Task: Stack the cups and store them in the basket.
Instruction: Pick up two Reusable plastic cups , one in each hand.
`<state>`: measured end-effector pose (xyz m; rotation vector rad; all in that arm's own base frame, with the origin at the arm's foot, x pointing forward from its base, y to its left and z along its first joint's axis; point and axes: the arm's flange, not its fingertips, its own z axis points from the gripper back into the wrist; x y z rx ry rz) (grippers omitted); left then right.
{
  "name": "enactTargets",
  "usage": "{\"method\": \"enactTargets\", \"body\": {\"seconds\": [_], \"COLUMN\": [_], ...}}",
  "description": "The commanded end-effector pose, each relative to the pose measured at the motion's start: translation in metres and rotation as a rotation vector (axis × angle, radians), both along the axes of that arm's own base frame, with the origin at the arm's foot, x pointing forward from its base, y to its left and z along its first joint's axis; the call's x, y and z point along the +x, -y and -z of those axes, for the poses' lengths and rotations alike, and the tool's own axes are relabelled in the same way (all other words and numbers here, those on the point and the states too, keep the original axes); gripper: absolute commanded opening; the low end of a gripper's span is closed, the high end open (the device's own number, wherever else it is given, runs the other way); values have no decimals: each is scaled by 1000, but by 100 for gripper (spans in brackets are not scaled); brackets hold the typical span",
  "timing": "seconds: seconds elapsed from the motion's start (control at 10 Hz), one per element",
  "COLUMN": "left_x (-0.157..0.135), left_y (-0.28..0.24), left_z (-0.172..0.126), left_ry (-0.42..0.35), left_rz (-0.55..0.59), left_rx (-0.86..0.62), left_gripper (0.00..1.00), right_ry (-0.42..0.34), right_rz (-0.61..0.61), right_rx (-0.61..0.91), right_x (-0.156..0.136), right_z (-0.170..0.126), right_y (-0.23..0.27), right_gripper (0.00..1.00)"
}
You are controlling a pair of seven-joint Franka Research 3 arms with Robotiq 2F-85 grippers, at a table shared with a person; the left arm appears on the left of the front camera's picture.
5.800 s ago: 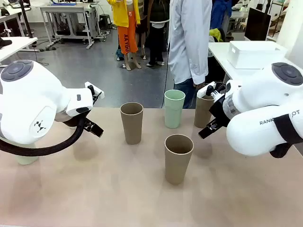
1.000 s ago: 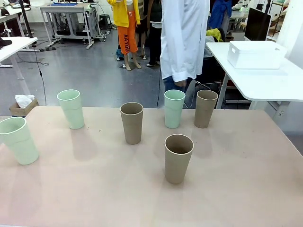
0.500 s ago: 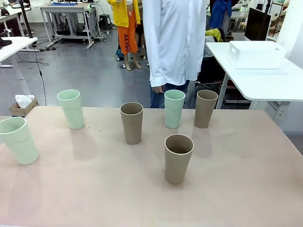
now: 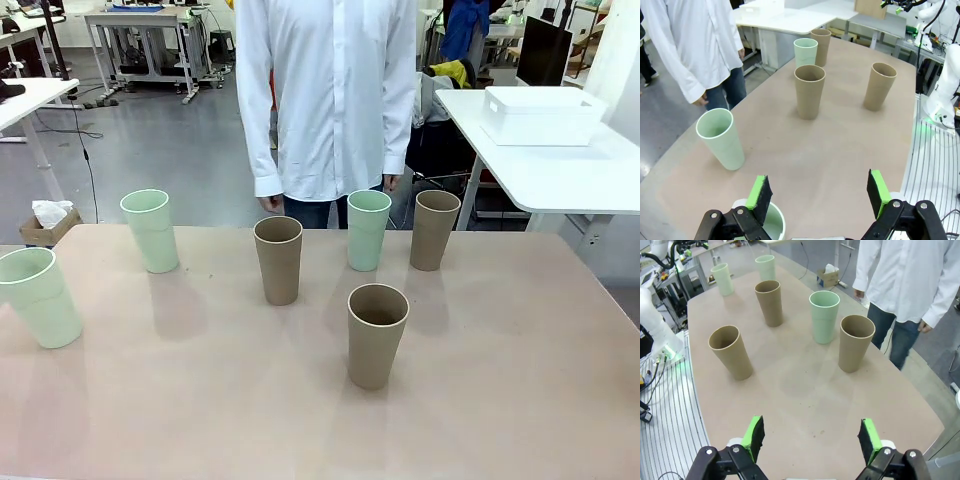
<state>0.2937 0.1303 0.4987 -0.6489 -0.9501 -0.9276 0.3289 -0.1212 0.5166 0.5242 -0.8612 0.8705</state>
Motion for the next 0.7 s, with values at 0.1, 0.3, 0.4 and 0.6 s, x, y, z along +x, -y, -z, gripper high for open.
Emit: {"method": "enactTargets", "body": {"seconds": [0.1,0.3,0.4,0.6], "left_x": [1,1,1,1], "left_y": [1,1,1,1], "left_z": [-1,-1,-1,-1], "left_ry": [23,23,23,23], "left_rz": [6,6,6,6], "left_rx": [-11,-11,-11,-11], "left_gripper": [100,100,100,100], "right_ry": [29,29,29,29], "right_rz": [-16,-16,-16,-16], "right_rx": [14,14,14,14], "right_x": [3,3,3,3], "right_z": [-1,-1,-1,-1], "right_y": [1,1,1,1], "right_gripper": [100,100,100,100]}}
